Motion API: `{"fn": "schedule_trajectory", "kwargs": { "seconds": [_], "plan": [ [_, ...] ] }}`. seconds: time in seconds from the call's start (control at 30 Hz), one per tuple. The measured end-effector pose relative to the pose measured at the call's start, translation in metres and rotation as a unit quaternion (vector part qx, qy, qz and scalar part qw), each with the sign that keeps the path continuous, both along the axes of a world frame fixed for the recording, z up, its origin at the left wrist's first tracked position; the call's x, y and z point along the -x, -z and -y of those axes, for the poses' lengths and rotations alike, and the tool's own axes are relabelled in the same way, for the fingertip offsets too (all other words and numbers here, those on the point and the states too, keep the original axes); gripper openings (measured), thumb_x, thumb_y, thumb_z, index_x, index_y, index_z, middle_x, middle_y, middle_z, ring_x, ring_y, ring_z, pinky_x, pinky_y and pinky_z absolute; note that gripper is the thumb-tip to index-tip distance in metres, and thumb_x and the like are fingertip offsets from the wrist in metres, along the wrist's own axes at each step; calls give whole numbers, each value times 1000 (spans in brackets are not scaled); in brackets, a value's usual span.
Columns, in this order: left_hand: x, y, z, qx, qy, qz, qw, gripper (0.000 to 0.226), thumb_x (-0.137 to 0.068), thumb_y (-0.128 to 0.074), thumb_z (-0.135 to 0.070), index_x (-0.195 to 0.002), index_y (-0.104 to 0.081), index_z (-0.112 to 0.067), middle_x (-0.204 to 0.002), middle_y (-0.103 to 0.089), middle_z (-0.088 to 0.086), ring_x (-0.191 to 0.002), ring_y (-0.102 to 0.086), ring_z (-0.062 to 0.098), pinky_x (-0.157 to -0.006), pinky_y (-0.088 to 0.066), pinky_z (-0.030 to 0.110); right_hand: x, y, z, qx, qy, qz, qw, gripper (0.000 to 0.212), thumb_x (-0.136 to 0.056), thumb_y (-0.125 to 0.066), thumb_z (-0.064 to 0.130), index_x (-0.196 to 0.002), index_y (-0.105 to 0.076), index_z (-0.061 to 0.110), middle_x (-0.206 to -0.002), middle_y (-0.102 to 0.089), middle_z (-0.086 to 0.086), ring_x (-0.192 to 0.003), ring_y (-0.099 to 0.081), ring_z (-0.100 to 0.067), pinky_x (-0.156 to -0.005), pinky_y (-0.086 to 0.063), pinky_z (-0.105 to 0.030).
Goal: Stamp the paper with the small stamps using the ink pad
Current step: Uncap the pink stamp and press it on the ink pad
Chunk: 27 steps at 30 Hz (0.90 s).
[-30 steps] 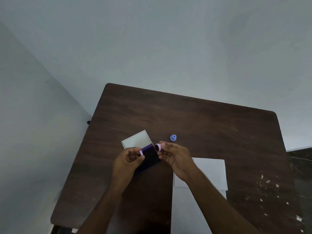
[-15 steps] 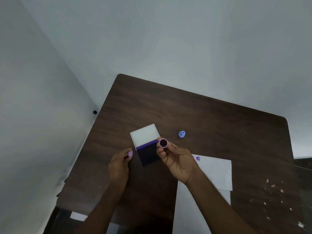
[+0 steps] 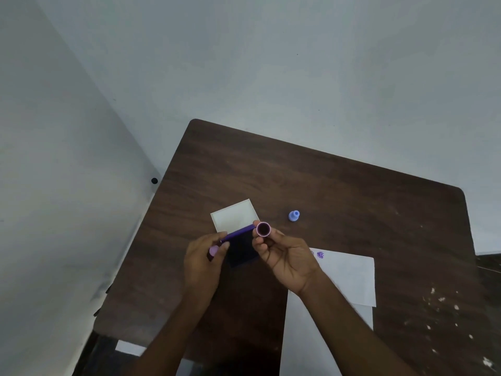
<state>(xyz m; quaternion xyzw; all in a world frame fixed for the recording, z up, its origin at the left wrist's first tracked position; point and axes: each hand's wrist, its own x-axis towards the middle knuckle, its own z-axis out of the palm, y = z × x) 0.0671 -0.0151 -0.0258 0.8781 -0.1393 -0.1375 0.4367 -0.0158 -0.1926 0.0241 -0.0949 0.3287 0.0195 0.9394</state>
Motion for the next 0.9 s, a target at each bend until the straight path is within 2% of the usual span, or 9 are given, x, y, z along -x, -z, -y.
{"fn": "schedule_trajectory", "kwargs": {
  "seconds": [0.07,0.17,0.27,0.37,0.4,0.47,0.57,0.77,0.9],
  "plan": [
    [5,-24,12,59,28,21,998,28,-83,-60,-48,-110,-61,-40,-100,-55,-36,-99,-52,-9,-86,-44,17,-1,3,-1,5,2,1,1000,44,-80,-66,4,-122,-57,-5,-107,-65,-22,-90,-64,-25,-77,-56,-31],
    [11,-40,27,79,82,40,993,41,-77,-56,-63,-113,-58,-44,-103,-52,-44,-104,-51,-12,-85,-38,3,0,11,-1,24,5,0,1000,43,-81,-65,5,-122,-57,-5,-111,-64,-23,-94,-64,-26,-80,-56,-32],
    [10,-29,29,62,80,31,994,37,-77,-63,-54,-111,-57,-42,-109,-58,-29,-103,-51,-7,-85,-38,7,2,20,1,65,5,-20,998,36,-82,-66,5,-116,-62,-3,-116,-65,-23,-100,-65,-28,-80,-57,-33],
    [4,-4,20,-22,75,23,997,48,-73,-76,-44,-117,-58,-35,-115,-61,-13,-109,-53,8,-91,-41,22,2,29,3,241,-13,-76,968,25,-82,-68,9,-107,-69,3,-107,-71,-17,-97,-68,-29,-75,-58,-30],
    [3,5,17,-84,90,30,992,60,-69,-79,-44,-123,-56,-31,-122,-60,-9,-114,-51,13,-95,-39,28,0,30,3,338,-37,-103,935,23,-82,-69,12,-105,-70,6,-101,-73,-13,-90,-71,-26,-72,-58,-27],
    [3,18,13,-190,120,38,974,85,-62,-80,-50,-135,-46,-25,-136,-52,-2,-126,-43,19,-103,-33,37,-7,33,0,541,-127,-156,816,23,-83,-70,25,-103,-71,14,-93,-75,-5,-78,-71,-16,-66,-55,-18],
    [6,28,15,-222,140,57,963,102,-56,-80,-58,-141,-38,-21,-143,-46,2,-131,-38,23,-108,-27,41,-19,42,-10,699,-258,-195,638,29,-87,-64,34,-107,-66,13,-98,-65,0,-83,-61,-11,-75,-42,-16],
    [2,30,18,-257,124,81,955,91,-56,-77,-59,-135,-45,-27,-143,-46,-6,-127,-35,23,-99,-28,43,-43,68,-31,707,-454,-171,515,48,-94,-54,21,-137,-37,5,-144,-40,-12,-130,-38,-24,-109,-24,-28],
    [-1,31,18,-263,126,81,953,86,-60,-75,-59,-135,-45,-30,-142,-47,-9,-123,-34,21,-96,-28,40,-29,71,-42,823,-384,-78,412,33,-85,-52,-1,-118,-49,-1,-121,-48,-20,-114,-44,-33,-94,-41,-42]
  ]
}}
